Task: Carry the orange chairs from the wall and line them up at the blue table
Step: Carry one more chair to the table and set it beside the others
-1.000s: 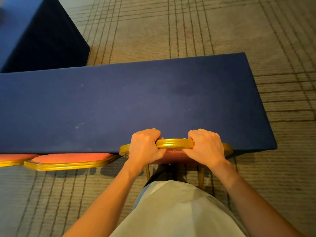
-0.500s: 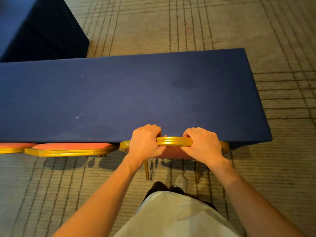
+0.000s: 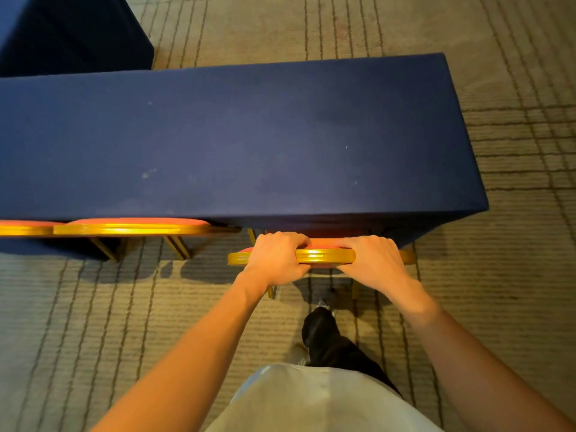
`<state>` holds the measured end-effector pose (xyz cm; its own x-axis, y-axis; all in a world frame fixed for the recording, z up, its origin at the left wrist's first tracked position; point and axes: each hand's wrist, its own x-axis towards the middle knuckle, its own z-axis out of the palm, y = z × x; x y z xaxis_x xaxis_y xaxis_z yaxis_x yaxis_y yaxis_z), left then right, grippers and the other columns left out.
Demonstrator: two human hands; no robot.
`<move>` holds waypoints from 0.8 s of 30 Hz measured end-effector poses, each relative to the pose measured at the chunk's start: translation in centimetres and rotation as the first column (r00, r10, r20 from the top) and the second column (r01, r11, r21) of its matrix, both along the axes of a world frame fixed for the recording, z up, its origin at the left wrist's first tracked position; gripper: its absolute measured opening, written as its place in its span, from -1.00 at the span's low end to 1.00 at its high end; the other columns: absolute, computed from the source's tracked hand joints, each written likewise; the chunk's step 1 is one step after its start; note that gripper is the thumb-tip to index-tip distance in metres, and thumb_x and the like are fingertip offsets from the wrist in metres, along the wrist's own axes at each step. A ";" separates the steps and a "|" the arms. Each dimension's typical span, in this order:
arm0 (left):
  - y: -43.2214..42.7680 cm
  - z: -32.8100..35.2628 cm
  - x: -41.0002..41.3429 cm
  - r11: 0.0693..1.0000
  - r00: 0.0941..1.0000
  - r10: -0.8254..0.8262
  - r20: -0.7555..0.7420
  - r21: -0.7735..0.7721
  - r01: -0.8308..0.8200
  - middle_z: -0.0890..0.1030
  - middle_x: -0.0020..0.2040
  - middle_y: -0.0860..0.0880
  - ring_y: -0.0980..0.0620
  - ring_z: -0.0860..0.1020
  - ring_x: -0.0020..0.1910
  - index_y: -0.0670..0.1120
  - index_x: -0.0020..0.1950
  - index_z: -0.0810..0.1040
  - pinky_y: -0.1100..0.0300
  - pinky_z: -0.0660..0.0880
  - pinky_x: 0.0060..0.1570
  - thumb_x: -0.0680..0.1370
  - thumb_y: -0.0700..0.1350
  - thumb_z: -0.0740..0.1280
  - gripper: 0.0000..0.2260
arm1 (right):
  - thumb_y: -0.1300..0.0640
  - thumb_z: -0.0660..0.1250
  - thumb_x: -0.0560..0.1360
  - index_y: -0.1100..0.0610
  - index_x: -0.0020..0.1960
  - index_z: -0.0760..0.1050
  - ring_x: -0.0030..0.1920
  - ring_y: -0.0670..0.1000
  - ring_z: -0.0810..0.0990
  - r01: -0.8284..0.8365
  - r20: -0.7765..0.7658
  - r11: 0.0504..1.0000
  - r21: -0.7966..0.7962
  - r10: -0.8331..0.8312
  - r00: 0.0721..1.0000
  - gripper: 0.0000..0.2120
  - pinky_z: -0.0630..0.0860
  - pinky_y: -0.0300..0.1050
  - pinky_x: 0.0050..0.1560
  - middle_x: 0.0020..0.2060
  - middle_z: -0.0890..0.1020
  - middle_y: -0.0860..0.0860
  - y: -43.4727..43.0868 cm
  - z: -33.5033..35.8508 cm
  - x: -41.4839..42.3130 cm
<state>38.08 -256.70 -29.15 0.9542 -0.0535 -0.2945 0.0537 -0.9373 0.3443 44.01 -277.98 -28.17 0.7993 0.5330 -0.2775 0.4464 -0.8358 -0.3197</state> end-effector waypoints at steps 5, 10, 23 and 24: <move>-1.1 -1.2 -3.5 1.000 0.999 0.004 -0.039 -0.012 -0.004 0.70 0.00 0.17 0.02 0.63 0.02 0.27 0.20 0.58 0.07 0.39 -0.09 0.49 0.22 0.36 -0.71 | -0.39 0.27 0.49 -0.35 0.24 0.55 0.00 0.02 0.67 -0.004 -0.030 1.000 -0.015 0.003 1.000 -0.64 0.55 -0.03 -0.05 -0.02 0.71 -0.17 -0.9 -0.9 -3.6; -2.6 -1.6 -6.6 0.998 0.992 0.057 -0.109 -0.030 -0.061 0.70 -0.05 0.19 0.01 0.64 0.00 0.31 0.25 0.55 0.06 0.38 -0.07 0.52 0.25 0.33 -0.70 | -0.40 0.25 0.50 -0.37 0.26 0.52 -0.04 0.01 0.68 -0.013 -0.004 1.000 -0.007 0.013 1.000 -0.63 0.55 -0.05 -0.13 -0.04 0.71 -0.19 -1.9 -2.7 -6.8; -4.8 -3.7 -11.4 0.994 0.972 0.111 -0.209 0.027 -0.107 0.67 0.19 0.10 -0.07 0.61 0.16 0.31 0.45 0.43 0.04 0.51 0.07 0.47 0.16 0.36 -0.48 | -0.40 0.30 0.45 -0.24 0.31 0.54 0.09 -0.06 0.64 -0.023 0.044 1.000 0.006 0.023 0.999 -0.51 0.49 -0.09 0.04 0.11 0.68 -0.22 -3.4 -5.4 -11.8; -4.9 -3.8 -11.6 0.992 0.972 0.122 -0.201 0.025 -0.120 0.67 0.18 0.11 -0.06 0.62 0.15 0.31 0.44 0.43 0.04 0.54 0.06 0.46 0.16 0.37 -0.47 | -0.43 0.29 0.43 -0.24 0.30 0.54 0.08 -0.07 0.64 -0.023 0.040 1.000 0.017 0.022 0.999 -0.49 0.51 -0.08 0.04 0.10 0.68 -0.22 -3.5 -5.5 -12.0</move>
<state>26.46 -261.58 -32.97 0.8741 0.0638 -0.4815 0.2344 -0.9237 0.3030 32.00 -281.45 -33.69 0.7971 0.5556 -0.2364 0.4776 -0.8197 -0.3161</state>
